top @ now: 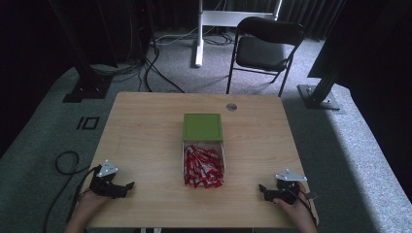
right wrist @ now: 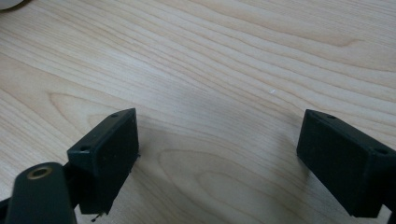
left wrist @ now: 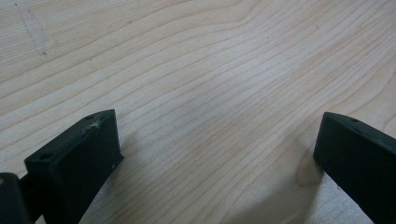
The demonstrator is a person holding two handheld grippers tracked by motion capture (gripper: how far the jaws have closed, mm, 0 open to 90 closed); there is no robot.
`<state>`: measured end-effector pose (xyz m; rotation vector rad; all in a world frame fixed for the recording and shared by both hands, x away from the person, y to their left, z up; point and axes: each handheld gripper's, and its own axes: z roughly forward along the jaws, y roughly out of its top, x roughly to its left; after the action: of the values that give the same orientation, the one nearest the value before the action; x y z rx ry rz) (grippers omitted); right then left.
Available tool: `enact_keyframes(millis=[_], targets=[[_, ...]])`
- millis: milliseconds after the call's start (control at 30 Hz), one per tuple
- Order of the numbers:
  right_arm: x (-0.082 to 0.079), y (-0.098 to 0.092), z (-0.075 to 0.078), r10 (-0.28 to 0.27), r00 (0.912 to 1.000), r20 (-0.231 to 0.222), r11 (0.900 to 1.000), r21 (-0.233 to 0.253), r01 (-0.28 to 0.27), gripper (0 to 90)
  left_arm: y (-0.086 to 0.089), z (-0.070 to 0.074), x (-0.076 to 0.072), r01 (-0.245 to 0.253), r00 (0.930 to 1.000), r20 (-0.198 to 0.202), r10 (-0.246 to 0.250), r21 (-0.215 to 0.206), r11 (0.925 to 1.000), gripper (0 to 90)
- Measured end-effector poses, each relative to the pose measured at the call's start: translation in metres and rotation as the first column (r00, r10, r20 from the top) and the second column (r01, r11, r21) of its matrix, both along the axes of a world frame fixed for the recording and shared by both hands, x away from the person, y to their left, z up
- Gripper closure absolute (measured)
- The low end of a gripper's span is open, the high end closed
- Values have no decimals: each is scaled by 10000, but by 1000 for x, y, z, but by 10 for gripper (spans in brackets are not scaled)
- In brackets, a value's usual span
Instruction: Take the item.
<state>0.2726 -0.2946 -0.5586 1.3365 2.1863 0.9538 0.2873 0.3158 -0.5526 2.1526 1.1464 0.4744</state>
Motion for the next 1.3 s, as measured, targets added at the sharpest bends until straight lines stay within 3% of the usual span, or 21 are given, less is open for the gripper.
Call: enact_keyframes(millis=[600, 900, 1067, 1300], targets=[[0, 0, 0, 10, 10000, 22, 10000, -5, -10, 124, 0, 0, 0, -1, 10000, -1, 1, -1, 10000, 14], [-1, 4, 2, -351, 9994, 39, 9994, -32, 351, 136, 0, 0, 0, -1, 10000, -2, 1, 1, 10000, 14], [2, 8, 13, -370, 9992, 160, 9987, 370, 364, 136, 0, 0, 0, -1, 10000, -2, 1, 0, 10000, 14], [5, 18, 35, -138, 9993, 349, 9983, 569, 118, 136, 0, 0, 0, -3, 10000, 0, 3, -2, 10000, 14]])
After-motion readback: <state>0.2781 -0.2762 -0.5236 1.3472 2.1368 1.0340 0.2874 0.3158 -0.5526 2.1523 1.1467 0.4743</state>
